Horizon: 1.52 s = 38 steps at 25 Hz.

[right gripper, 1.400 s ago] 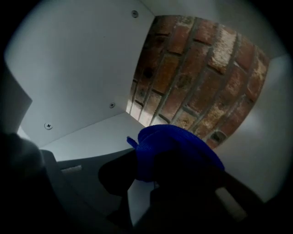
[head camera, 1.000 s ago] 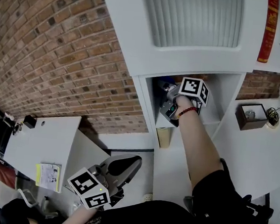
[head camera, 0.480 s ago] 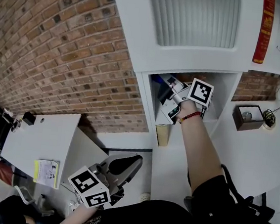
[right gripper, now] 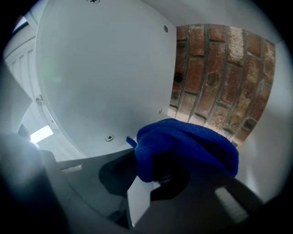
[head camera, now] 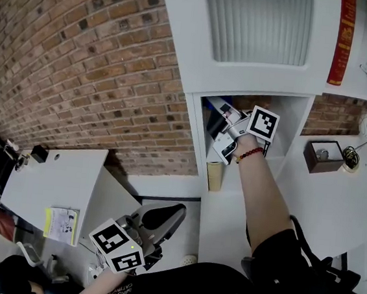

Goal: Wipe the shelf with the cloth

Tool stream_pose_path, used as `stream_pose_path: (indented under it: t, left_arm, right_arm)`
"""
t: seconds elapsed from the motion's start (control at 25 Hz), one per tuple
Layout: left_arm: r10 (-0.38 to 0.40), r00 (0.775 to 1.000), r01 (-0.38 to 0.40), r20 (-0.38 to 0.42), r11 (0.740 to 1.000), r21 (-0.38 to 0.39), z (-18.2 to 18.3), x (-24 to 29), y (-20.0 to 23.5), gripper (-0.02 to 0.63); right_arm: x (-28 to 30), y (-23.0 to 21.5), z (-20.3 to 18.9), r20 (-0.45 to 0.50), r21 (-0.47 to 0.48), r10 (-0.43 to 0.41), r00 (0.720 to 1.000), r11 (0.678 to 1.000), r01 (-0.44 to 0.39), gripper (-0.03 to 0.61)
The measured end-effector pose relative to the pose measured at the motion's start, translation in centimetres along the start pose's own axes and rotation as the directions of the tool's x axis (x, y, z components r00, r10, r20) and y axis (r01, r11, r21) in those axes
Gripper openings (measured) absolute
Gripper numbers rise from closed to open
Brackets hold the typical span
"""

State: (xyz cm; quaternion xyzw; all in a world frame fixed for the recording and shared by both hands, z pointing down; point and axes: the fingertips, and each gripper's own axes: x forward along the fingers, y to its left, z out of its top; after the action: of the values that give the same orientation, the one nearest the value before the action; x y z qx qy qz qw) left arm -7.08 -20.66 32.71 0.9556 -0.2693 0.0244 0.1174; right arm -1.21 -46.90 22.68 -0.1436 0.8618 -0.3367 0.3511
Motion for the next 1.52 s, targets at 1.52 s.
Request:
stream_pose_path:
  t: [1.52]
  left_arm:
    - [-0.036, 0.998, 0.037, 0.043, 0.999, -0.011, -0.3, -1.7, -1.4, -0.002]
  right_arm:
    - [-1.2, 3.3, -0.7, 0.072, 0.1, 0.019, 0.997, 0.995, -0.026, 0.049]
